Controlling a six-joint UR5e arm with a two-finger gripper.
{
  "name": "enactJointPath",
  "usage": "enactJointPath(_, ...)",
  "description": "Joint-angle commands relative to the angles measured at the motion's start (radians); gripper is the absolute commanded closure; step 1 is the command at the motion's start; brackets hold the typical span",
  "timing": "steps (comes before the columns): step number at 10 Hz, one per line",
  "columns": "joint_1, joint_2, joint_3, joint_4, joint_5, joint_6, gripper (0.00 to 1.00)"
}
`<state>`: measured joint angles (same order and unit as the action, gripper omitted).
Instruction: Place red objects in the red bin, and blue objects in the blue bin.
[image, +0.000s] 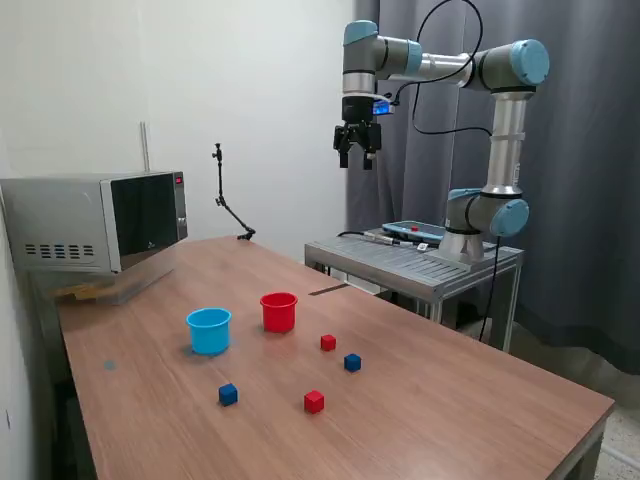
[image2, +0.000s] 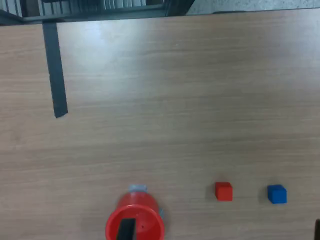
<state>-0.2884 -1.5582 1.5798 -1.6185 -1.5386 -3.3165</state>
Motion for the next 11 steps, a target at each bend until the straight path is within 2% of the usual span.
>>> enactJointPath(1,0.000,0.000,0.000,-0.006,0.000,0.000,0.00)
enactJointPath(11,0.000,-0.003,0.009,-0.006,0.002,0.000,0.00)
